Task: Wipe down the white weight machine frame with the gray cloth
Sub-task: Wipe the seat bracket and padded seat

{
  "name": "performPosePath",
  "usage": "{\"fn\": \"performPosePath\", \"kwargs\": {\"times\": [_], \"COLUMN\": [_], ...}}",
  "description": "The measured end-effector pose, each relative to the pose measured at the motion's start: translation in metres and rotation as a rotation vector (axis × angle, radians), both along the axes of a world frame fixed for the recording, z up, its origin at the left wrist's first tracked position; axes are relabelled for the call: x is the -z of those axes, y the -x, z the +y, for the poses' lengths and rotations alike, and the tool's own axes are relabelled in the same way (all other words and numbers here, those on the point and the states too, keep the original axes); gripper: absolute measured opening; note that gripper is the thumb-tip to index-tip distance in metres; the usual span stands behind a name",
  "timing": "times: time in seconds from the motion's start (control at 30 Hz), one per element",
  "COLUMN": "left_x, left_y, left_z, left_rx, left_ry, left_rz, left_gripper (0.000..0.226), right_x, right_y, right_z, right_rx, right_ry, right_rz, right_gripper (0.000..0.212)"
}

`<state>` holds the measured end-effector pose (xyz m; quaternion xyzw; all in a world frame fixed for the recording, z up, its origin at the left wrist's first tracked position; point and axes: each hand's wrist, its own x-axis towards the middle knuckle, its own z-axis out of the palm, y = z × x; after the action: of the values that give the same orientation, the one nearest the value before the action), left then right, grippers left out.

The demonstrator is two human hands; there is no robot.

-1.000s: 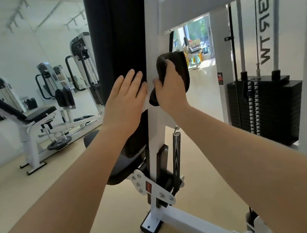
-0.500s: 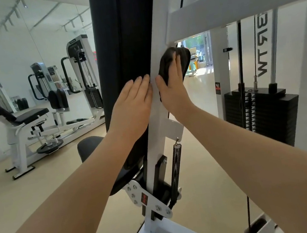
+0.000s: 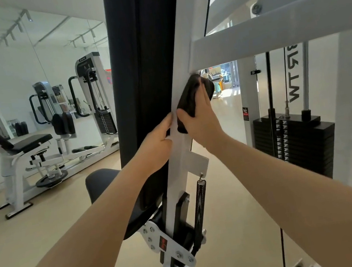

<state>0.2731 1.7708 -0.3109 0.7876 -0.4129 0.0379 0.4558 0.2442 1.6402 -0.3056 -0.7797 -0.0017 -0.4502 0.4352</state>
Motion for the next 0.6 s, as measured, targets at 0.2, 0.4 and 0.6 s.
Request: {"fn": "performPosePath", "kwargs": {"times": [0.2, 0.4, 0.6], "left_x": [-0.005, -0.005, -0.023], "left_y": [0.004, 0.008, 0.025], "left_z": [-0.001, -0.007, -0.008], "left_rx": [0.002, -0.053, -0.082], "left_ry": [0.043, 0.004, -0.019], "left_rz": [0.16, 0.194, 0.215], "left_gripper": [0.071, 0.065, 0.061], "right_x": [0.018, 0.025, -0.02], "right_y": [0.007, 0.017, 0.054], "right_z": [0.011, 0.014, 0.027], "right_rx": [0.15, 0.13, 0.088], "right_ry": [0.089, 0.102, 0.07], "right_rz": [0.164, 0.169, -0.071], "right_gripper": [0.082, 0.069, 0.056]}}
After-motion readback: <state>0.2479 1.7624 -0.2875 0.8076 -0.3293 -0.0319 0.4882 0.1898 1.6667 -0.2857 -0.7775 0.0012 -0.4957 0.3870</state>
